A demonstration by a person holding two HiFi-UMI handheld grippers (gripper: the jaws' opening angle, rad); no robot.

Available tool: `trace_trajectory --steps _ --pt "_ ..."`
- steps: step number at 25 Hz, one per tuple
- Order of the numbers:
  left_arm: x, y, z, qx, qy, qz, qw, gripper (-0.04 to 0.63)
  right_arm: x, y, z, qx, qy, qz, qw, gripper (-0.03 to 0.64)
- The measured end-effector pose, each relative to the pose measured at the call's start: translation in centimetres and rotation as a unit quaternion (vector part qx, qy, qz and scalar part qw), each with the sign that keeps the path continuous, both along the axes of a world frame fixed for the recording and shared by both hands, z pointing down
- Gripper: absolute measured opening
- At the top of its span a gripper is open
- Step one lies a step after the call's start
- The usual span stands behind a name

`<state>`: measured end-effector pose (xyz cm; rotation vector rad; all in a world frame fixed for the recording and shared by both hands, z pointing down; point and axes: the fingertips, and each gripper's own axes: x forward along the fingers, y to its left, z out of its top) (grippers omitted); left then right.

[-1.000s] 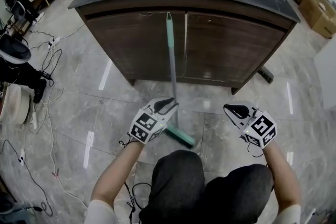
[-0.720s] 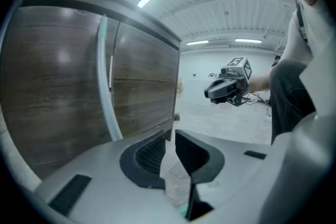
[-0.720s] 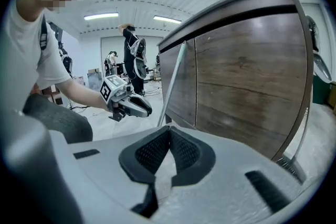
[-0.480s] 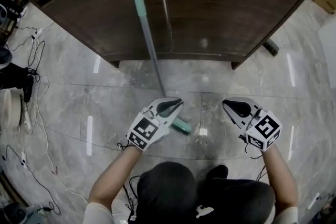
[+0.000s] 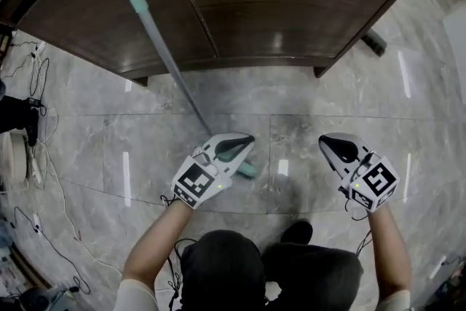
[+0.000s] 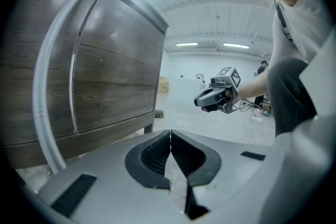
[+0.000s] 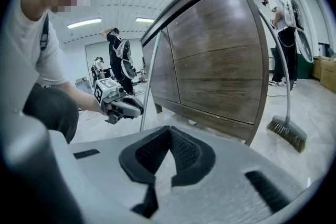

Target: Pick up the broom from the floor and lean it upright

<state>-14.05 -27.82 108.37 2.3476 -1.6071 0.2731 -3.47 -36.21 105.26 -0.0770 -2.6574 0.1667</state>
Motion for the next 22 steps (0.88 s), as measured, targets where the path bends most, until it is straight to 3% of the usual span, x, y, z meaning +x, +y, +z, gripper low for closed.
trace_trajectory --steps 5,8,11,15,18,22 --pt "1.4 -0.3 -6.0 -0.011 0.009 -0.007 0.9999 0.011 2.9 -1.5 -4.3 0.006 0.020 0.014 1.000 0.002" --pt "1.8 0.6 -11.2 -0.021 -0.016 -0.005 0.9996 0.011 4.7 -1.6 -9.0 0.004 0.041 0.031 0.999 0.002" --pt "2.0 2.1 -17.7 -0.035 -0.047 0.001 0.9983 0.011 6.4 -0.7 -15.8 -0.003 0.065 0.028 0.997 0.002" --pt "3.1 4.0 -27.5 -0.059 -0.036 -0.002 0.9976 0.009 7.7 1.1 -26.1 -0.030 0.080 0.029 0.996 0.002" --pt "3.8 6.5 -35.2 -0.068 -0.051 -0.006 0.9964 0.009 7.7 3.0 -34.4 -0.066 0.072 0.045 0.994 0.002" --pt "3.8 8.4 -45.1 -0.074 -0.036 -0.026 0.9963 0.009 6.8 4.0 -44.0 -0.063 0.070 0.045 0.995 0.002"
